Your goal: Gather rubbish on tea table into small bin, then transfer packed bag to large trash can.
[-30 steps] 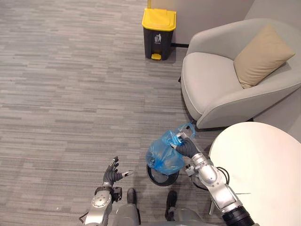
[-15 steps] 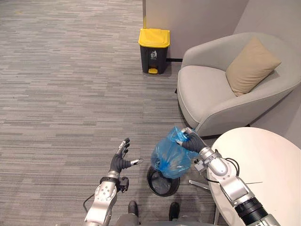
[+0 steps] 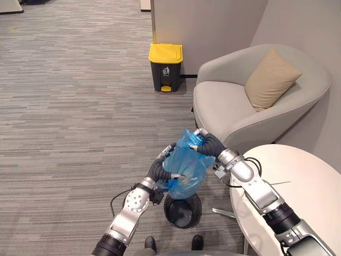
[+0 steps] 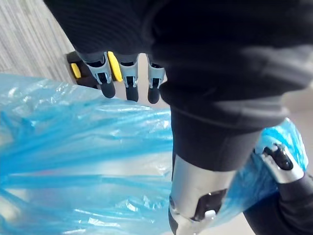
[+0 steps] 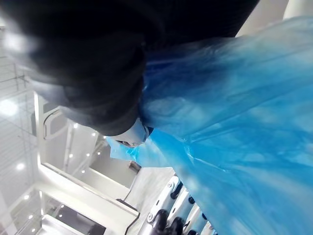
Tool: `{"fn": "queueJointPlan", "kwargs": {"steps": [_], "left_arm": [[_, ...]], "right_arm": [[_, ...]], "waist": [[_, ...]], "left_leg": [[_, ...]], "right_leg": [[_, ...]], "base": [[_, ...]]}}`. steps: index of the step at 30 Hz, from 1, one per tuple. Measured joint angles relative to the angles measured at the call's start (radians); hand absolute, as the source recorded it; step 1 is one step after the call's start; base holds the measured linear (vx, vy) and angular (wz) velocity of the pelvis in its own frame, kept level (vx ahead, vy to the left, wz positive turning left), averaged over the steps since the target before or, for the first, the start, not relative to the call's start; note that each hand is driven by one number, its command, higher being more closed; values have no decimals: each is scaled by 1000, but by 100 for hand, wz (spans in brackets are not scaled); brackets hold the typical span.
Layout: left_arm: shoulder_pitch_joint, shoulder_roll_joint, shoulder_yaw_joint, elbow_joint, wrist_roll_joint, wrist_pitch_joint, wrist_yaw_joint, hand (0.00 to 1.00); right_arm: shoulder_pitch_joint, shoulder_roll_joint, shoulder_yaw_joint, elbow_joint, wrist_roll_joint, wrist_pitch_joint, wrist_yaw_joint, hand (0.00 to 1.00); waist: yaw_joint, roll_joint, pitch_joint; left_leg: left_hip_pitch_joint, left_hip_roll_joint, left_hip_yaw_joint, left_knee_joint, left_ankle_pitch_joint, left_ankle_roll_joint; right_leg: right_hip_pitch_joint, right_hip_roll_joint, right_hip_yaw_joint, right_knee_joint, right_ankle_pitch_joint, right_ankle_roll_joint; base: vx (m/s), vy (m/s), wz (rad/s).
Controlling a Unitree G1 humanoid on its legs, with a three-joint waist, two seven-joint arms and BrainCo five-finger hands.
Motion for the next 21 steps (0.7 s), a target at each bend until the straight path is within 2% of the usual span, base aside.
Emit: {"fn": "queueJointPlan", "kwargs": {"steps": [4,12,21], "left_arm": [[-40,-10,-17,1,39,0,11,0],[-68,-46,-26,15,156,7,95,0],[-65,-88,-23,75,235,41,129,0]], "right_arm": [[-36,12,20,0,6,0,4,100],[-63,74,60,0,32,2,5,100],[-63,135,95,0,44,3,5,100]], "waist": [[1,0,0],[1,-5,-5],[4,-10,-24]], "left_leg": [[2,0,0,-1,0,0],[12,0,-3,-2,0,0],[22,0,-3,-11,1,0]], "right_leg": [[0,2,2,0,0,0],[12,2,5,-4,1,-2],[14,4,14,-2,1,-2]], "base": [[0,0,0],[-1,1,0],[-4,0,-1]]}}
